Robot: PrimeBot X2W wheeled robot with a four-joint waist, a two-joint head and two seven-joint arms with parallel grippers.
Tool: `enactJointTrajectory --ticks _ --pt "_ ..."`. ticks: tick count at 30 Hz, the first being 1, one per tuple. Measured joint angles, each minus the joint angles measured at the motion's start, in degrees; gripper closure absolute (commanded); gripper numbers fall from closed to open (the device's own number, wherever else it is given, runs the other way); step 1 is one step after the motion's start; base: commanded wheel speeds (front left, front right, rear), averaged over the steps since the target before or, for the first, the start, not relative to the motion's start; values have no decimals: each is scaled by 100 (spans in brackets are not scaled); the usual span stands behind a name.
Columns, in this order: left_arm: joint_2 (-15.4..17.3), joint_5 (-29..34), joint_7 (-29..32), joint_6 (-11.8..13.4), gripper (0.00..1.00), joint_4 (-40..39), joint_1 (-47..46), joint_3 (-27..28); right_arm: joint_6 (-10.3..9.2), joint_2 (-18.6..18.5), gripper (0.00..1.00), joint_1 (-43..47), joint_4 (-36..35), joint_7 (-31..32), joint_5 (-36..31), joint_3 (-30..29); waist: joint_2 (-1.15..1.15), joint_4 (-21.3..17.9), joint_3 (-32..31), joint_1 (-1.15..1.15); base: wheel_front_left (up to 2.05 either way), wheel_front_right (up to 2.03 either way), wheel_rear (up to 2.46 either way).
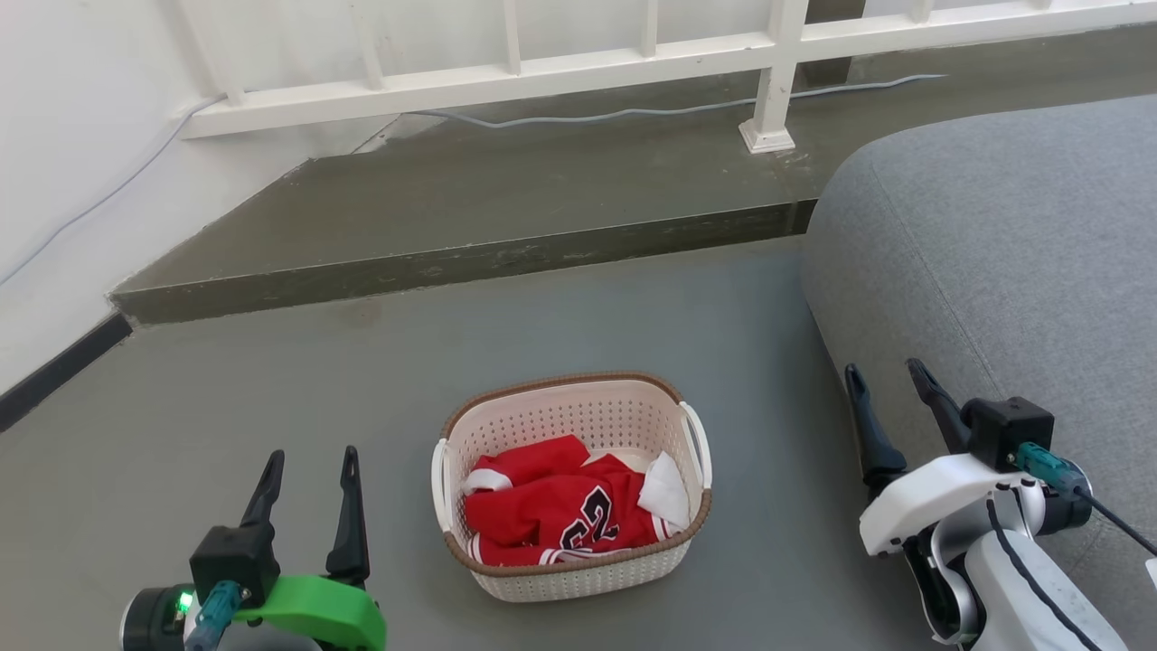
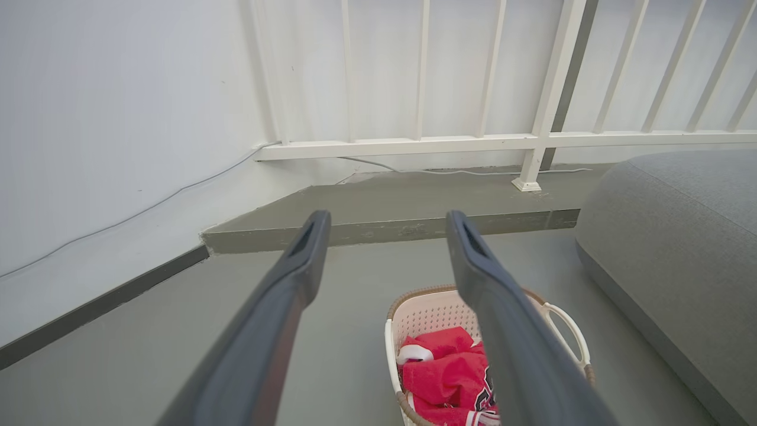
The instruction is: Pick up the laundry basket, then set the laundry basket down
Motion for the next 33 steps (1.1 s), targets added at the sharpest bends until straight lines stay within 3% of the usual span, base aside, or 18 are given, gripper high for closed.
enactJointTrajectory --ticks 25,26,33 --pt "-32 76 0 38 0 -190 309 87 -42 -2 0 254 -187 0 -179 -2 0 8 15 0 0 0 0" --pt "-42 73 3 37 100 -144 310 77 -40 11 100 261 -145 1 -179 4 0 8 15 0 0 0 0" --pt "-120 -5 26 22 100 77 422 37 -30 130 100 562 65 40 -108 -21 0 14 19 0 0 0 0"
